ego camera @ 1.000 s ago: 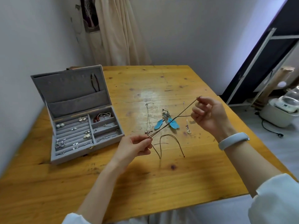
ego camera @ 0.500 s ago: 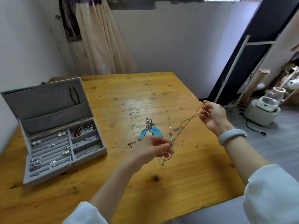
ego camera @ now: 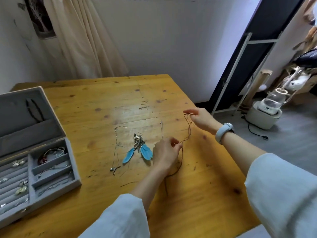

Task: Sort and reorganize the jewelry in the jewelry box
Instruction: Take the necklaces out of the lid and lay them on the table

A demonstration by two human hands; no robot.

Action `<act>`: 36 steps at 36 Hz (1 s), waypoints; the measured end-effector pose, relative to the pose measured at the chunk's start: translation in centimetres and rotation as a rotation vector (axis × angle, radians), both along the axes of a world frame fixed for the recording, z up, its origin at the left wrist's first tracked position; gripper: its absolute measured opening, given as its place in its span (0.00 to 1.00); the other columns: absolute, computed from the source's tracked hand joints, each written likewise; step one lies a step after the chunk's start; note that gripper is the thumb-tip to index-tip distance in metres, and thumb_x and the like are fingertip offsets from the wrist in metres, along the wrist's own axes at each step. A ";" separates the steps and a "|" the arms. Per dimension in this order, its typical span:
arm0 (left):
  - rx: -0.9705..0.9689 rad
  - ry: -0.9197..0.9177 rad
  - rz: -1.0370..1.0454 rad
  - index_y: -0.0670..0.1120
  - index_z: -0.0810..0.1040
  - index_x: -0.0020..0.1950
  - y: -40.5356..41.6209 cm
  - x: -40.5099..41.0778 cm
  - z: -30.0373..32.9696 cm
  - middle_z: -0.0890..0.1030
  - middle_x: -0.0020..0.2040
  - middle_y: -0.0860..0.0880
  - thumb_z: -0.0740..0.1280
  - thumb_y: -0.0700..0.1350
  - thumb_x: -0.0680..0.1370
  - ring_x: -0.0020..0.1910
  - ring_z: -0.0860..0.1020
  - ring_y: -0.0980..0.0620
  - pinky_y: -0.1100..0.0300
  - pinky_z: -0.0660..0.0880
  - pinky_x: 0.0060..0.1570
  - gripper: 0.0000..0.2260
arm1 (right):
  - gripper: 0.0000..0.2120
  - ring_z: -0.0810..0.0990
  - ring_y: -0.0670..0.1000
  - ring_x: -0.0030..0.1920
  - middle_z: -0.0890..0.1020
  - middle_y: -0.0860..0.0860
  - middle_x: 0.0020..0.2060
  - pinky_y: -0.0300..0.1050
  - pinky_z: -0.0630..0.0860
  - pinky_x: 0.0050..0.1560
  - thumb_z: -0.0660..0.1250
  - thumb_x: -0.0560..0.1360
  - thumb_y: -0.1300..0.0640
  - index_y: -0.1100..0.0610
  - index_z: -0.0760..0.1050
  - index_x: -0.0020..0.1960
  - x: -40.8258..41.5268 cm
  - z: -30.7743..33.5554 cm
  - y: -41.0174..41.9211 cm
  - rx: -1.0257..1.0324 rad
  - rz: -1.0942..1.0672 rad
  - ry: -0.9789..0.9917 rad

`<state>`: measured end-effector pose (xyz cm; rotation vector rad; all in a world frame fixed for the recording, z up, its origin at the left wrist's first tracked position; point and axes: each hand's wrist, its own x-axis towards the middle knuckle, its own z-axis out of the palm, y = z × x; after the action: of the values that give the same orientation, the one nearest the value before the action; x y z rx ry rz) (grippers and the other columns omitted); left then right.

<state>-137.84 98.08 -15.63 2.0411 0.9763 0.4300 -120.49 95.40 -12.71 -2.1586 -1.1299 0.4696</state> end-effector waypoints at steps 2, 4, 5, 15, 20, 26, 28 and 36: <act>0.044 0.033 0.031 0.48 0.79 0.55 0.3 0.2 -0.4 0.82 0.50 0.50 0.66 0.51 0.76 0.51 0.78 0.51 0.54 0.73 0.55 0.10 | 0.20 0.66 0.52 0.68 0.70 0.54 0.67 0.42 0.61 0.66 0.54 0.76 0.66 0.57 0.70 0.66 0.1 -0.9 -0.2 0.005 -0.023 -0.131; 0.157 0.112 0.004 0.50 0.77 0.58 0.3 0.2 -0.9 0.81 0.53 0.51 0.63 0.52 0.77 0.55 0.76 0.50 0.53 0.68 0.59 0.12 | 0.22 0.60 0.53 0.71 0.65 0.54 0.70 0.42 0.55 0.69 0.54 0.76 0.67 0.57 0.66 0.69 -0.4 -2.1 -1.0 0.058 -0.043 -0.206; 0.225 0.151 -0.020 0.50 0.76 0.60 0.2 0.0 -1.1 0.80 0.55 0.51 0.61 0.52 0.78 0.58 0.74 0.50 0.52 0.65 0.60 0.13 | 0.23 0.59 0.52 0.72 0.64 0.54 0.71 0.41 0.54 0.69 0.54 0.76 0.67 0.57 0.64 0.70 -0.8 -2.7 -1.5 0.088 -0.039 -0.223; 0.693 0.159 -0.234 0.51 0.81 0.47 -0.6 -2.9 -3.5 0.82 0.47 0.53 0.63 0.49 0.70 0.50 0.77 0.46 0.50 0.68 0.44 0.10 | 0.25 0.46 0.50 0.75 0.50 0.50 0.75 0.53 0.40 0.72 0.48 0.78 0.55 0.51 0.51 0.74 -3.2 -7.0 -4.8 -0.048 0.070 -0.416; 0.788 0.194 -0.280 0.51 0.81 0.45 -0.5 -3.2 -3.3 0.82 0.47 0.54 0.63 0.49 0.70 0.51 0.77 0.47 0.52 0.63 0.47 0.09 | 0.23 0.42 0.47 0.74 0.46 0.47 0.75 0.55 0.38 0.73 0.44 0.81 0.49 0.47 0.45 0.75 -2.3 -7.1 -3.5 -0.347 0.198 -0.432; 0.854 0.177 -0.324 0.51 0.81 0.48 -0.3 -3.2 -3.1 0.83 0.48 0.55 0.62 0.49 0.69 0.50 0.78 0.48 0.54 0.71 0.46 0.12 | 0.23 0.41 0.46 0.74 0.43 0.46 0.75 0.57 0.38 0.72 0.42 0.81 0.49 0.48 0.44 0.75 -1.0 -6.2 -0.3 -0.447 0.249 -0.443; 0.842 0.197 -0.338 0.51 0.81 0.49 -0.2 -3.0 -3.1 0.82 0.49 0.55 0.58 0.51 0.71 0.51 0.77 0.48 0.53 0.65 0.48 0.14 | 0.23 0.41 0.47 0.74 0.44 0.47 0.75 0.56 0.38 0.72 0.42 0.81 0.49 0.49 0.44 0.75 -0.6 -6.0 0.7 -0.454 0.268 -0.428; 0.778 0.234 -0.382 0.51 0.79 0.49 -0.2 -2.5 -3.1 0.80 0.50 0.53 0.53 0.54 0.71 0.53 0.75 0.47 0.51 0.68 0.49 0.18 | 0.20 0.67 0.54 0.68 0.70 0.54 0.67 0.51 0.63 0.68 0.56 0.78 0.62 0.55 0.64 0.70 -0.3 -4.9 2.5 -0.012 0.147 -0.241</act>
<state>-140.39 97.87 -18.72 2.9642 0.5516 0.4033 -120.77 97.90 -17.64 -2.1947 -1.4279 0.2859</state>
